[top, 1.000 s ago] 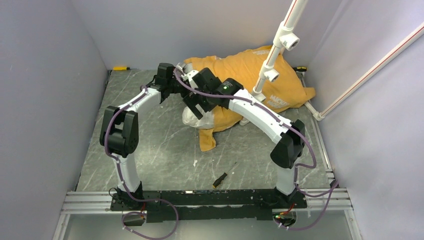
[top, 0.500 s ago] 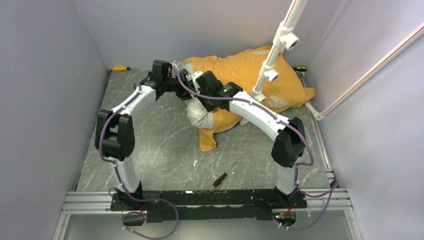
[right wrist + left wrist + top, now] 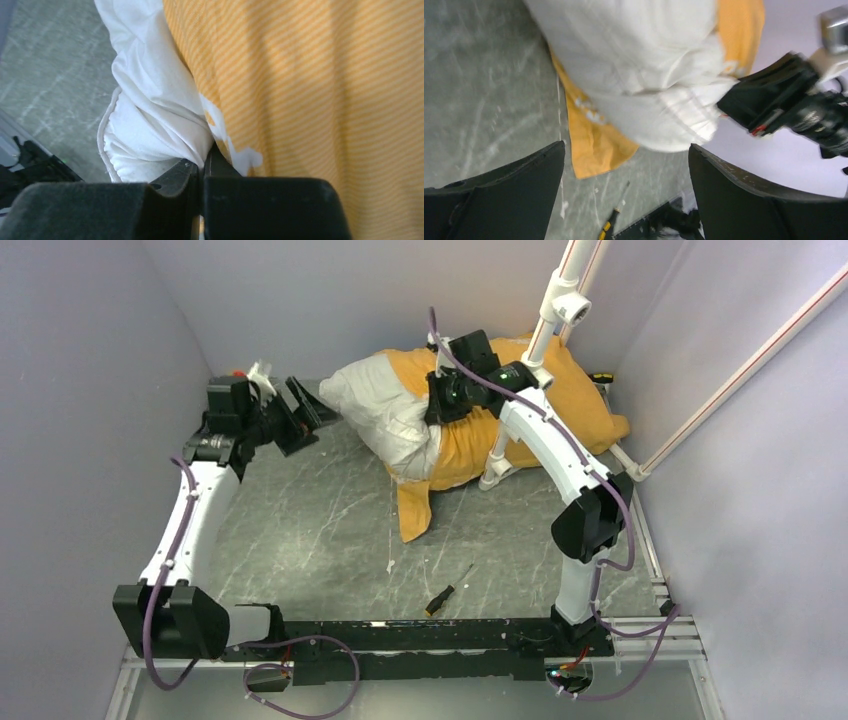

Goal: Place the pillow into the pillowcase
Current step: Stuff the pillow into the pillowcase.

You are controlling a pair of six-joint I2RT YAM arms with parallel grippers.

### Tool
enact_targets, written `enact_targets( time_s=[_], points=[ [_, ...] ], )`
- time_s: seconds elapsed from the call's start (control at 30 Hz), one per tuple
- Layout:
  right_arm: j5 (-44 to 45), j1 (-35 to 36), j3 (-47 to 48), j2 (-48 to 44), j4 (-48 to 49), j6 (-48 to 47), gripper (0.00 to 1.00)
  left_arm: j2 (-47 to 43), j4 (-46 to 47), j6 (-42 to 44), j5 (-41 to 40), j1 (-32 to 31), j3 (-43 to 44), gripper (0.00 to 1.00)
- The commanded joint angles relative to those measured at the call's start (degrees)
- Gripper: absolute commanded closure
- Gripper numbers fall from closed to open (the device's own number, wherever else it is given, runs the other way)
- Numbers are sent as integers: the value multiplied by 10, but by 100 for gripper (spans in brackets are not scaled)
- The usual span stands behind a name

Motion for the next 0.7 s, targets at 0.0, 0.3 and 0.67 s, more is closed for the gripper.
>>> enact_targets(
  time_s=[0.0,0.3,0.67],
  points=[
    [-19,-51,55,-10,13,43,100,21,71,-102,64,4,-124,5],
    [-118,-89,72,-16,57,121,100,222,411,-325,143,-134,-240,7],
    [-153,-102,58,-14,90,151,100,367,551,-438,62,-260,-241,13]
  ],
)
